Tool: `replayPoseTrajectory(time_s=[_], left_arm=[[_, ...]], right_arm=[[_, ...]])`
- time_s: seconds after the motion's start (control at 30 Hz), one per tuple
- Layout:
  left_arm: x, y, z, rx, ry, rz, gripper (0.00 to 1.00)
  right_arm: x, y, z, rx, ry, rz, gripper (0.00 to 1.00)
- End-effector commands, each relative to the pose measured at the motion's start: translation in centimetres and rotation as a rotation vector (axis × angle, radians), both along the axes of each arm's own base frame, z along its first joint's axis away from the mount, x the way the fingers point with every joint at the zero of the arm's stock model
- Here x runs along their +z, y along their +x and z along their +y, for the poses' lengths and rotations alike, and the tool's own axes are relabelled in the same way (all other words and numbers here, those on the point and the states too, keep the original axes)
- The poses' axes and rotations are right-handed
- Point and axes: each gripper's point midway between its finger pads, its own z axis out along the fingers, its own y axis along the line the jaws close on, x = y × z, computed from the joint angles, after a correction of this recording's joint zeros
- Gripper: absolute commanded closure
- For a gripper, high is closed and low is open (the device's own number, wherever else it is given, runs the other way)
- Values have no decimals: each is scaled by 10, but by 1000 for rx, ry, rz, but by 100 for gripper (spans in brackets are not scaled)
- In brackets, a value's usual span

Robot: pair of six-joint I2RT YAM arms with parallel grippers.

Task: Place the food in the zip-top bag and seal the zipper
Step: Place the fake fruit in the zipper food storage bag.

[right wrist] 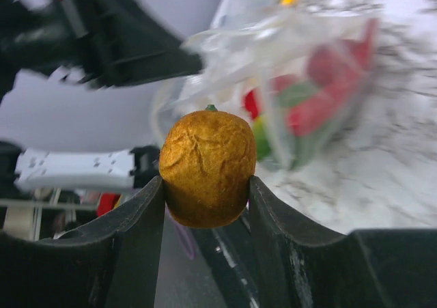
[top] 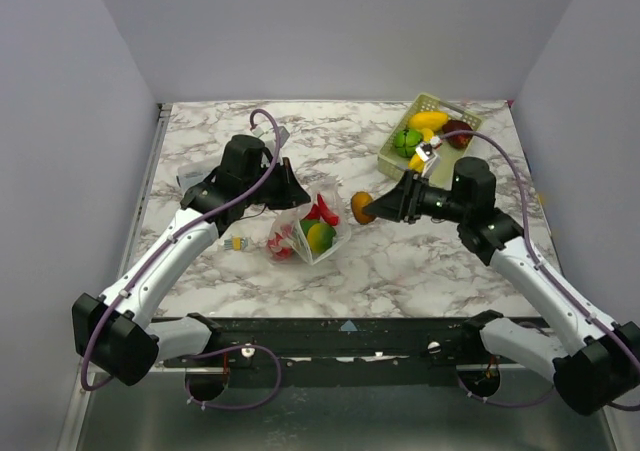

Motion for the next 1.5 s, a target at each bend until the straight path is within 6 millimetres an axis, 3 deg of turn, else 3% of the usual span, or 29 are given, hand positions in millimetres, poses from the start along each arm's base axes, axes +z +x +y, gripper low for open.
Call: replayPoseTrajectory(time_s=[0.0,0.17,0.3,0.4,0.47,0.6,0.87,1.23,1.47], left_arm=[[4,1,-2,-13,-23,3,100],[7,0,-1,-12,-22,-7,100],[11,-1,0,-15,-28,-25,100],[13,-2,-1,-21,-34,-28,100],[14,-3,-1,-24,-37,-31,100],[17,-4,-1,-23,-43,-41,100],[24,-6,3,-16,-43,-64,100],[24,-6,3,-15,-42,-64,100],[23,-6,2,-16,-44,-60,100]], right_arm=[[23,-26,43,68,53,-77,91],[17,-21,73,3,15,-96,90],[0,-17,97,5,-29,-80,87],[-5,-6,106,-50,-71,-83,85],[-10,3,106,-96,-88,-69,84],[-16,13,109,-124,-110,-54,67],[-30,15,111,-128,-130,-23,44],[-33,9,117,-81,-127,-13,37],[-16,18,86,-199,-221,-69,34]])
